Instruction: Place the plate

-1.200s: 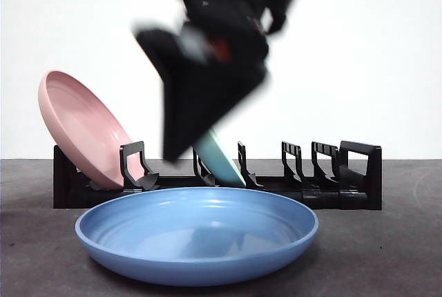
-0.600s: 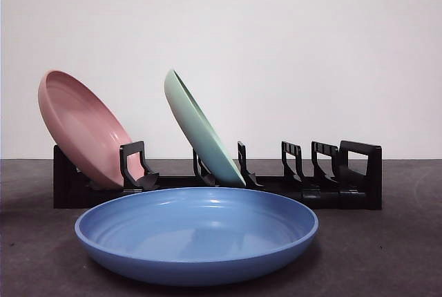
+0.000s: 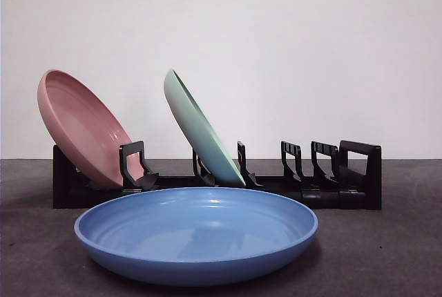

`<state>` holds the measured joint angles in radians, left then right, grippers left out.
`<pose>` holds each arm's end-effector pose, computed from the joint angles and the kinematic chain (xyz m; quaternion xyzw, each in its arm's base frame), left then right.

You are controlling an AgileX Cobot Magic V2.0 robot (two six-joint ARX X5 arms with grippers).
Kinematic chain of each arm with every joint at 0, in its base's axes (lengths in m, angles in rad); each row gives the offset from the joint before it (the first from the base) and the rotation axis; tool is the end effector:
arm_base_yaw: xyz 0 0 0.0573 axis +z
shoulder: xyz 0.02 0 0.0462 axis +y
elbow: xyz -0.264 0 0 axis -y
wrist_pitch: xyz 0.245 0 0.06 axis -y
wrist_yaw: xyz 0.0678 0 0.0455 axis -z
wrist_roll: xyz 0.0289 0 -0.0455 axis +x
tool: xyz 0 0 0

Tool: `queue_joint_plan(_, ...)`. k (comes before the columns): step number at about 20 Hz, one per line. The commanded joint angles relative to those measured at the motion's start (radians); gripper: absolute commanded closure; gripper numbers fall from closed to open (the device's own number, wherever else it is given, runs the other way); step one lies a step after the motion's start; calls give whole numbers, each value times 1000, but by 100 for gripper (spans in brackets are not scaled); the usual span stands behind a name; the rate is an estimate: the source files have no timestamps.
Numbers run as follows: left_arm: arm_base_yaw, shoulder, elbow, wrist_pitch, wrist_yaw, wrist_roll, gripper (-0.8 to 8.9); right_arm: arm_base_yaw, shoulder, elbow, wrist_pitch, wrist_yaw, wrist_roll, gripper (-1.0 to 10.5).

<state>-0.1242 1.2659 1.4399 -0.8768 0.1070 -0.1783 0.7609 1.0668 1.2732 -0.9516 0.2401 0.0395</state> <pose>0.2430 -0.0335 0.3944 -0.0801 0.3525 -0.0772 0.9292 0.1427 0.1264 0.3786 -0.1569 0.3241 0.2334 0.9033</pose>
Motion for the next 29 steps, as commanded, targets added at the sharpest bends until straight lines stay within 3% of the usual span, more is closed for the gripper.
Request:
queue_joint_plan(1,-22,114,85,-37,-46,35,554,-11,-10,17,-19,4,29,685)
queue_joint_plan(8,-66,330,123,-52,-87,52,554,-33,-57,17,-52,5,54,685)
queue_joint_plan(18,-73,370,123,-62,-118,59,569,-38,-71,17,-72,31,55,685)
queue_joint_plan(22,-73,370,123,-69,-119,62,806,-38,-71,17,-72,31,55,685)
queue_joint_plan(29,-73,369,220,-132,-188,66,805,-38,-70,17,-72,39,55,685)
